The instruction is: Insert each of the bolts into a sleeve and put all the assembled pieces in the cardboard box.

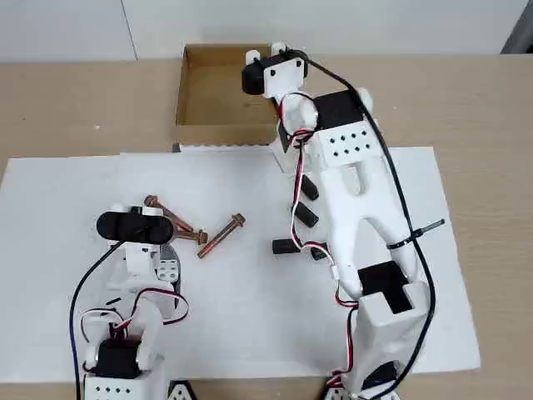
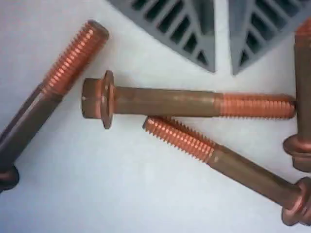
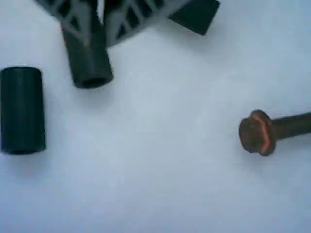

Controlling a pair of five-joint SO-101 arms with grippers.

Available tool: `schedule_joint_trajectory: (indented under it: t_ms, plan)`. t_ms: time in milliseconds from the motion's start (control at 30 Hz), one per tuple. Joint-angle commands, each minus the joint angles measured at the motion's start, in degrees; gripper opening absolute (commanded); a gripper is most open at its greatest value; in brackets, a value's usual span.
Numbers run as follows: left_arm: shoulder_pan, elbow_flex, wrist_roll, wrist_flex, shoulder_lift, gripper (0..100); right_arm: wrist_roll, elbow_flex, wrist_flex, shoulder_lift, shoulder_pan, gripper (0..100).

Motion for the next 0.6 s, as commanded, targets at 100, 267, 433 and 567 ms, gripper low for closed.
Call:
schedule_joint_trajectory:
  t_ms: [100,267,433,567]
  plan:
    - [-0.3,-0.3,-0.3,0.1,-0.5,1,9.8,-1.1,0.7,4.1,3.2,0.4]
    - [-0.3,-0.3,-0.3,0.1,-0.5,1,12.3,-1.1,0.6,9.3,3.4,0.6]
    - [-0.3,-0.3,-0.3,0.1,-0.5,1,14.5,-1.4,-0.3,14.2,3.4,11.7]
    - [-0.3,-0.3,-0.3,0.1,-0.5,1,15.6,-1.4,-1.9,16.0,3.6,13.4]
